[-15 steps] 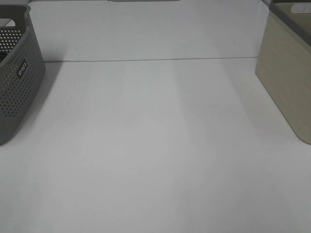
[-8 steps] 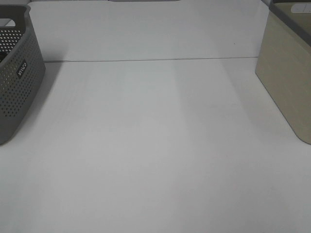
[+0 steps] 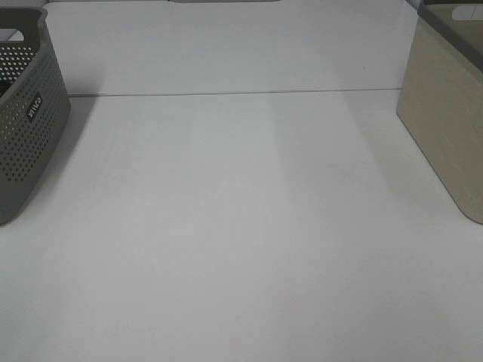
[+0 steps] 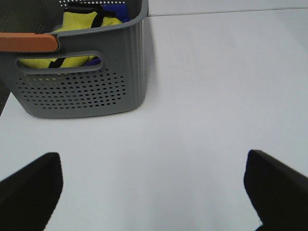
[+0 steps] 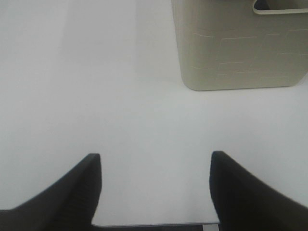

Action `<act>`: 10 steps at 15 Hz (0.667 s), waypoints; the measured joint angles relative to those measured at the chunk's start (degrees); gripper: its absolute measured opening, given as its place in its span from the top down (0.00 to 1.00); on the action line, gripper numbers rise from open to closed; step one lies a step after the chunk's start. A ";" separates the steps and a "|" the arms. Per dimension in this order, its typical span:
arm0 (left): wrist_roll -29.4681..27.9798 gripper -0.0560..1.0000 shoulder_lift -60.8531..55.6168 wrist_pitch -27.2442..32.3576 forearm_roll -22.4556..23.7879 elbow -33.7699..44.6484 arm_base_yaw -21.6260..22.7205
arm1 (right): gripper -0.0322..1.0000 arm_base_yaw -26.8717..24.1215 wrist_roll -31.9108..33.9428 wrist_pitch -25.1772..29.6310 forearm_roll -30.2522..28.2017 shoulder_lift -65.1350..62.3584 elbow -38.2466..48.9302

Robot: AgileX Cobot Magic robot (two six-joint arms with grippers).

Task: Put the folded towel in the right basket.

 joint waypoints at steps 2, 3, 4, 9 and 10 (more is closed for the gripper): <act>0.00 0.03 0.00 0.00 0.00 0.00 0.00 | 0.37 0.00 0.00 -0.06 0.00 0.00 0.00; 0.00 0.03 0.00 0.00 0.00 0.00 0.00 | 0.37 0.00 0.00 -0.06 0.00 0.00 0.00; 0.00 0.03 0.00 0.00 0.00 0.00 0.00 | 0.37 0.00 0.00 -0.06 0.00 0.00 0.00; 0.00 0.03 0.00 0.00 0.00 0.00 0.00 | 0.37 0.00 0.00 -0.06 0.00 -4.70 0.00; 0.00 0.03 0.00 0.00 0.00 0.00 0.00 | 0.37 0.00 0.00 -0.06 0.00 -5.73 0.00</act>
